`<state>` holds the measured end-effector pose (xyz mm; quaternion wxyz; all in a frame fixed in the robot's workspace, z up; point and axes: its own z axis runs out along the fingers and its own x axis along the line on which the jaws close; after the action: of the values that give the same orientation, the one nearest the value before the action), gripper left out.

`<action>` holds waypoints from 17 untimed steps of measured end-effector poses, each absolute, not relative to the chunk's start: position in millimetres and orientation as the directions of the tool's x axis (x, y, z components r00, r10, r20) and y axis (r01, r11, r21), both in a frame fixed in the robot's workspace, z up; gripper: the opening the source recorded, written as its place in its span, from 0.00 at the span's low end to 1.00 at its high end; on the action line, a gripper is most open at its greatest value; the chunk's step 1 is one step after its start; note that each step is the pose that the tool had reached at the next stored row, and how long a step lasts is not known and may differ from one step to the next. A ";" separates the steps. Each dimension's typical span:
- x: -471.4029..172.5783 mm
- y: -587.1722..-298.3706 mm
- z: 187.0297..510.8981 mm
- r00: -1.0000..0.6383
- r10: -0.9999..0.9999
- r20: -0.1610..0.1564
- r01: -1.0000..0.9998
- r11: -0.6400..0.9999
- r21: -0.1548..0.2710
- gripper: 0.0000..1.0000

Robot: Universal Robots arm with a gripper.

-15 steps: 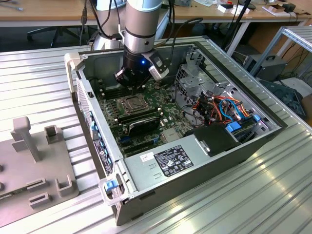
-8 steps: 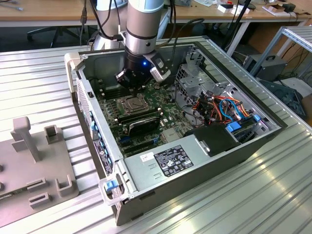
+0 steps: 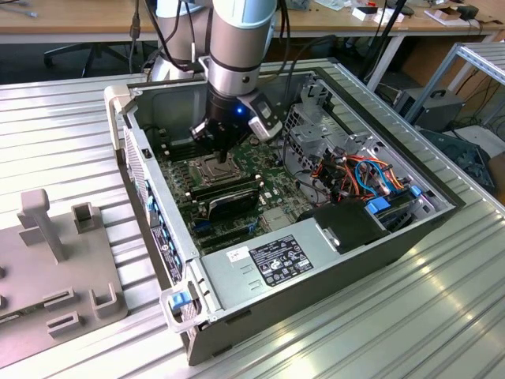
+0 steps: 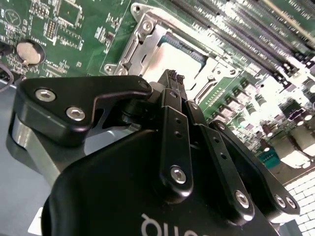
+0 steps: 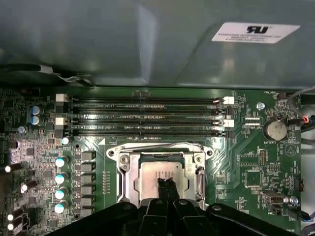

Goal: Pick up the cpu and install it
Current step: 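Install the first cpu locking lever, then install the second cpu locking lever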

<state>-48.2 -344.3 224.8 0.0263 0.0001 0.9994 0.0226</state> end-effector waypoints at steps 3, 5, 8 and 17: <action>-48.2 -344.7 226.3 -0.999 0.001 -0.053 -0.001 0.999 0.045 0.11; -48.2 -344.7 228.3 -0.999 0.001 -0.053 -0.001 0.999 0.045 0.11; -48.1 -345.1 229.2 -0.999 0.001 -0.053 -0.001 0.999 0.045 0.11; -48.6 -349.4 229.2 -0.999 0.001 -0.053 -0.001 0.999 0.045 0.11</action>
<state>-48.6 -349.4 229.2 0.0263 0.0001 0.9994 0.0226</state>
